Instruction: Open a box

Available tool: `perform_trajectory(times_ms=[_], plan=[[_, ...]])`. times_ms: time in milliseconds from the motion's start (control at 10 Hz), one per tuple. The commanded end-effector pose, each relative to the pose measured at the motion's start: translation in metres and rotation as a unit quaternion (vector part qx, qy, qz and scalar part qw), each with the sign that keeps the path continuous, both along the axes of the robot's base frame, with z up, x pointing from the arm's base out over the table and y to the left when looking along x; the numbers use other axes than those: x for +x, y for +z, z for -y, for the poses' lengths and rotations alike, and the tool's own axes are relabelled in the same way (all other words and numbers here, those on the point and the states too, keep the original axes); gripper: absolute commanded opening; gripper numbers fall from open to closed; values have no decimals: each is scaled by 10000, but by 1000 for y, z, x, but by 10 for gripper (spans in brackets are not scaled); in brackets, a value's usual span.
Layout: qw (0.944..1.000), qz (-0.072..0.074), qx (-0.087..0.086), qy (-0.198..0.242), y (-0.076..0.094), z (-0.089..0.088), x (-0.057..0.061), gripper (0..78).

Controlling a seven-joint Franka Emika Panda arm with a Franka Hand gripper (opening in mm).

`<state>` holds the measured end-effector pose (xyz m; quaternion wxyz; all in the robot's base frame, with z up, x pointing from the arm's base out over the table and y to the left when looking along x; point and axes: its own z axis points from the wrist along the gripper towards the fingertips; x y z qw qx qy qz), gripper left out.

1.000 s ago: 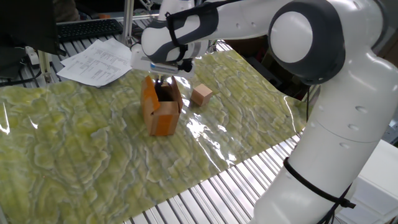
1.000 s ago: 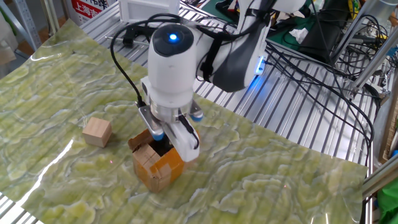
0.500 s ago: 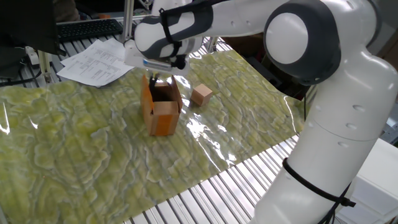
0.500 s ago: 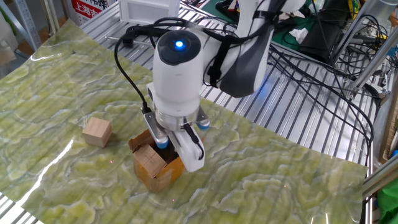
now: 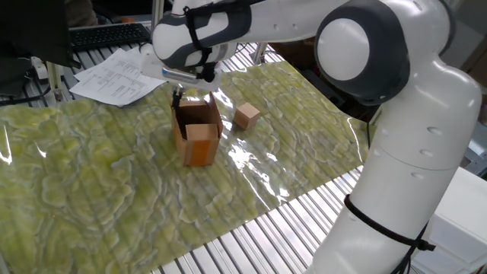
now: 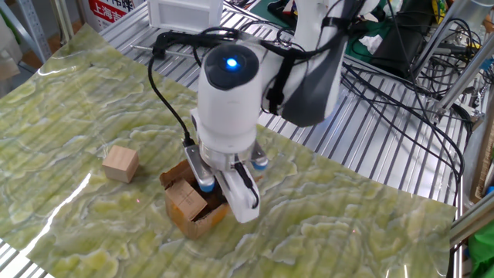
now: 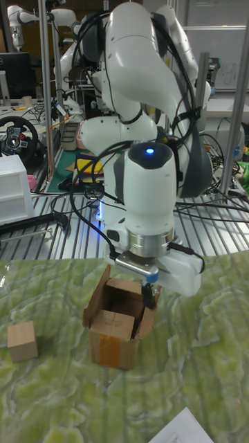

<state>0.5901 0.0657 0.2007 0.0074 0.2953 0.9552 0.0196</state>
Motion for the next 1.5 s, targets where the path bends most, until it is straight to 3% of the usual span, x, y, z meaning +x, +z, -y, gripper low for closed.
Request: perform_trajectory(times_ms=[100, 600, 900, 1200, 1500], plan=[[10000, 73, -17, -45, -7, -2, 2, 0], [9996, 265, -50, -127, -34, -2, 3, 0], [9993, 311, -131, -128, -42, -2, 3, 0], [9994, 278, -136, -119, -39, -2, 3, 0], [9998, 145, -122, -77, -20, -3, 4, 0]])
